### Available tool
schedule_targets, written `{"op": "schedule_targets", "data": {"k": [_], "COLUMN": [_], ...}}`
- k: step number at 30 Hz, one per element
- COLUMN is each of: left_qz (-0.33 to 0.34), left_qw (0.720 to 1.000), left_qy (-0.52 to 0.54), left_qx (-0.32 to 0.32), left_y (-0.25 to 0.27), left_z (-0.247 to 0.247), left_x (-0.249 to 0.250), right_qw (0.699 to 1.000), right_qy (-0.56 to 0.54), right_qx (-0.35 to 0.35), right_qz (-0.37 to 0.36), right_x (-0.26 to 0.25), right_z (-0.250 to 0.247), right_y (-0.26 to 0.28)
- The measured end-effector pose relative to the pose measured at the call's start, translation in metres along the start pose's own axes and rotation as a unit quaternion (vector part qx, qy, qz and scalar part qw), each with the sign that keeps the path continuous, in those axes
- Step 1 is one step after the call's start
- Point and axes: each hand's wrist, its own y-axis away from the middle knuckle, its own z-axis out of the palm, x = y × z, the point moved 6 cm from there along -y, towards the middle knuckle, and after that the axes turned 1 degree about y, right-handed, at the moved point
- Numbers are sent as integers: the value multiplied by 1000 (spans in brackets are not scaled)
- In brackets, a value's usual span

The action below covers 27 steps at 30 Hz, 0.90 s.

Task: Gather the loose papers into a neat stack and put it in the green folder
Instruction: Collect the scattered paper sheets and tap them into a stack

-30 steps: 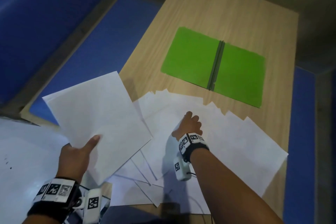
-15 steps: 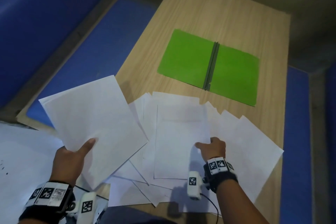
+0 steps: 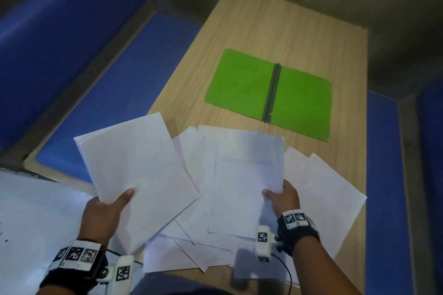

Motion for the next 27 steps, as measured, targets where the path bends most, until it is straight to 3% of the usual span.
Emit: {"op": "schedule_targets", "data": {"k": [7, 10, 14, 19, 22, 25, 27], "left_qz": [-3, -12, -23, -30, -41, -50, -57], "left_qw": [999, 999, 999, 999, 999, 998, 998], "left_qy": [27, 33, 25, 5, 3, 10, 13], "left_qx": [26, 33, 36, 34, 35, 33, 24], "left_y": [0, 1, -2, -4, -3, -2, -1], "left_z": [-25, -32, -34, -31, -29, -25, -22], "left_x": [-3, -4, -9, -12, -12, -11, -10], "right_qw": [988, 978, 980, 990, 991, 969, 931], "right_qy": [-114, -180, -186, -126, -1, 154, 295], "right_qx": [85, 86, 63, -41, -68, -106, -104], "right_qz": [60, 57, 30, -47, -119, -163, -186], "right_x": [52, 50, 39, -19, -55, -70, -76], "right_z": [-76, -89, -90, -40, 17, 74, 98], "right_y": [21, 31, 30, 19, 11, 5, 3]}}
